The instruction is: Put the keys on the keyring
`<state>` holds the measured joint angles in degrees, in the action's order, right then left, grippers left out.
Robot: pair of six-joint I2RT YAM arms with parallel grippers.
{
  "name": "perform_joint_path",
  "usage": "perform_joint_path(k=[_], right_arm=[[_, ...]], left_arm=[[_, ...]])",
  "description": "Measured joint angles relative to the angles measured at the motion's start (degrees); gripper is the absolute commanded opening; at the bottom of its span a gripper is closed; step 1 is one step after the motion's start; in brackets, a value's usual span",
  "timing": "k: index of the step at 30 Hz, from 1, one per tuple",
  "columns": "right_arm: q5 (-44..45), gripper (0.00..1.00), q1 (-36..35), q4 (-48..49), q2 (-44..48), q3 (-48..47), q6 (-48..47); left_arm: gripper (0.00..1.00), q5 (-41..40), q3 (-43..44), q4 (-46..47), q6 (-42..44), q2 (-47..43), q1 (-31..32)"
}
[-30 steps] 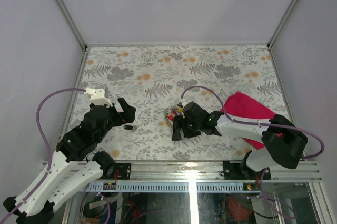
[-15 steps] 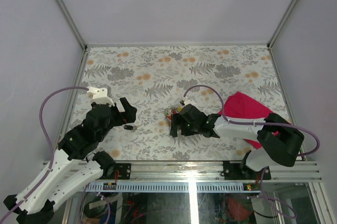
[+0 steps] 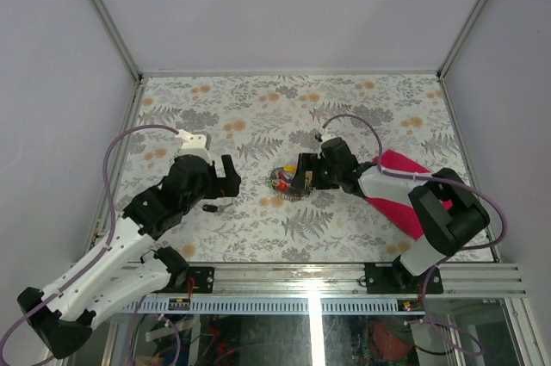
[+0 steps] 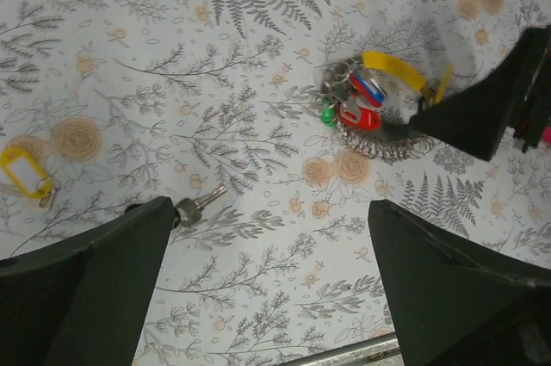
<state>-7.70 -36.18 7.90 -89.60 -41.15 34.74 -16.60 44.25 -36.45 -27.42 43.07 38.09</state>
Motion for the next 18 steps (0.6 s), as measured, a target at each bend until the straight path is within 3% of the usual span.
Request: perform_joint_path(k=[4,8,11,18], right_arm=[[-5.5,1.0,5.3,1.1,-2.6,-3.0,-2.4],[-5.0,1.0,10.1,-0.7,1.0,-2.3,-2.9],[-2.3,0.97,11.2,-5.5,10.6,-0.2,-2.7],[3.1,0.77,11.0,-15.2,36.5,6.5,1.1]], left_arm=[[0.99,2.8,0.1,3.3,1.6,3.7,0.0],[0.97,5.6,0.6,6.4,3.4,8.8,0.5],[0.94,5.7,1.7,9.3,4.4,13.8,3.3],[0.78,5.5,7.9,16.0,5.7,29.7,11.7]])
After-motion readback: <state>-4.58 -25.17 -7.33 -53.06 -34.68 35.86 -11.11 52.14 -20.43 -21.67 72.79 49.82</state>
